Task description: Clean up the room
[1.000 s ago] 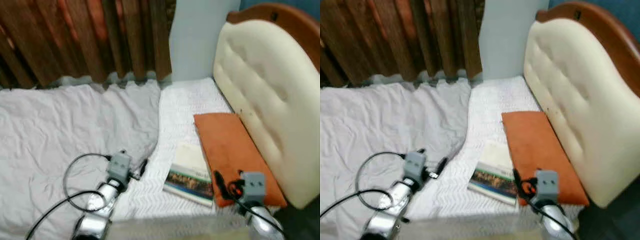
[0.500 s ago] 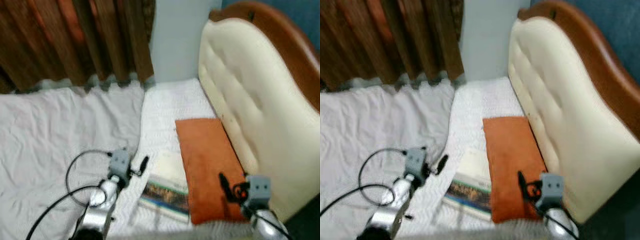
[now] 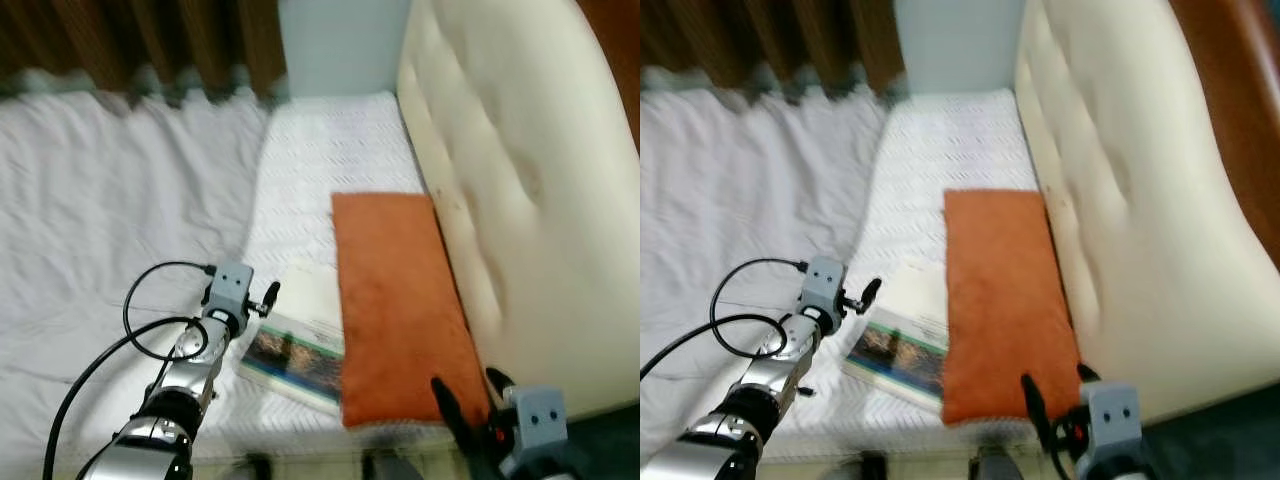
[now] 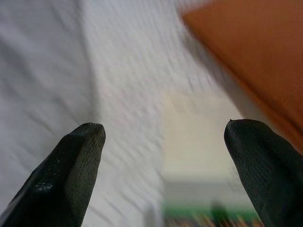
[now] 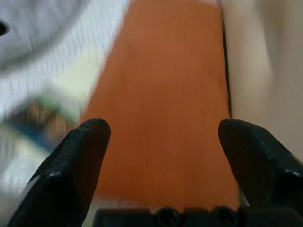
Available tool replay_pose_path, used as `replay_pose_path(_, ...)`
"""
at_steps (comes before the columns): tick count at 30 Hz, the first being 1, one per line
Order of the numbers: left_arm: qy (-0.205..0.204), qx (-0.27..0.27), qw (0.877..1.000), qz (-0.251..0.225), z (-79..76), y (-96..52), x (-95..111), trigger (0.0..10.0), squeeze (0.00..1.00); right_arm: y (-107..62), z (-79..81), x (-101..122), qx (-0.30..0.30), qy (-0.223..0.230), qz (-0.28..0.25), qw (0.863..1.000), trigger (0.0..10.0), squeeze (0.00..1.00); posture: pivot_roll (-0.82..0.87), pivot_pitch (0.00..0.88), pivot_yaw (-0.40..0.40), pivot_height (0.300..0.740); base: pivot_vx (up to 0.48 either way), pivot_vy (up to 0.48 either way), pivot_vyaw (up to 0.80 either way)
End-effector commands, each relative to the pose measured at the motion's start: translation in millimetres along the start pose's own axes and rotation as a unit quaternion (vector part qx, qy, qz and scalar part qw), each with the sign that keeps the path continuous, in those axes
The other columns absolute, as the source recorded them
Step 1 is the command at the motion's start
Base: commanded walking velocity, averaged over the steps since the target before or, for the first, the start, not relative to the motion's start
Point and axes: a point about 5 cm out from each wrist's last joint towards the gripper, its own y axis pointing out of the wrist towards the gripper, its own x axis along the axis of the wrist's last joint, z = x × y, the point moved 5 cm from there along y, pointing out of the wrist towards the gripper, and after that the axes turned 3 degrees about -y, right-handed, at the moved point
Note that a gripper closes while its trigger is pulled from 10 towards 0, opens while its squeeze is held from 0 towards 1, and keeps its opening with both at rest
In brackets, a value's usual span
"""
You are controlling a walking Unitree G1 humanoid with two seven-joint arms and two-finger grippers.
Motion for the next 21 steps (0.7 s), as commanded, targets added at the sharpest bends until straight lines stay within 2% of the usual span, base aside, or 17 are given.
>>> replay_pose_path(1,0.009,0.014,0.999,0.028,6.4,-2.4,-12.1,10.0,0.00,-17.6,8.5,12.1,0.012,-0.003,0.001,1.000,10.0,0.00,-0.33,0.637,-0.039,0.740,0.000,0.000,0.00)
replay_pose_path(2,0.026,0.021,0.999,0.032,7.7,-1.4,-11.7,10.0,0.00,-26.4,11.8,11.5,0.014,-0.004,0.009,1.000,10.0,0.00,-0.34,0.649,-0.041,0.740,0.000,0.000,0.00)
replay_pose_path(3,0.026,0.021,0.999,0.032,7.7,-1.4,-11.7,10.0,0.00,-26.4,11.8,11.5,0.014,-0.004,0.009,1.000,10.0,0.00,-0.34,0.649,-0.041,0.740,0.000,0.000,0.00)
replay_pose_path(6,0.072,0.026,0.997,0.031,4.9,2.2,-7.4,10.0,0.00,-58.2,19.3,13.0,0.004,0.006,0.041,0.999,10.0,0.00,-0.36,0.693,-0.031,0.740,0.000,0.000,0.00)
replay_pose_path(8,0.083,0.014,0.996,0.031,-2.4,4.5,-6.0,10.0,0.00,-73.0,23.6,14.5,0.000,0.013,0.057,0.998,10.0,0.00,-0.37,0.707,-0.028,0.740,0.000,0.000,0.00)
replay_pose_path(9,0.083,0.014,0.996,0.031,-2.4,4.5,-6.0,10.0,0.00,-73.0,23.6,14.5,0.000,0.013,0.057,0.998,10.0,0.00,-0.37,0.707,-0.028,0.740,0.000,0.000,0.00)
replay_pose_path(11,0.083,0.003,0.996,0.039,-9.8,6.5,-7.3,10.0,0.00,-88.6,31.4,14.4,0.000,0.019,0.078,0.997,10.0,0.00,-0.40,0.728,-0.028,0.740,0.000,0.000,0.00)
replay_pose_path(14,0.087,-0.003,0.995,0.047,-16.4,9.0,-7.4,10.0,0.00,-97.0,38.8,12.6,0.003,0.037,0.093,0.995,10.0,0.00,-0.40,0.731,-0.024,0.740,0.000,0.000,0.00)
replay_pose_path(17,0.092,-0.011,0.994,0.054,-25.3,12.5,-5.6,10.0,0.00,-100.1,50.5,15.0,0.032,0.054,0.094,0.994,10.0,0.00,-0.40,0.739,-0.014,0.740,0.000,0.000,0.00)
replay_pose_path(21,0.114,-0.025,0.992,0.056,-37.5,15.2,-4.0,10.0,0.00,-99.6,52.9,11.7,0.034,0.062,0.100,0.992,10.0,0.00,-0.40,0.742,-0.008,0.740,0.000,0.000,0.00)
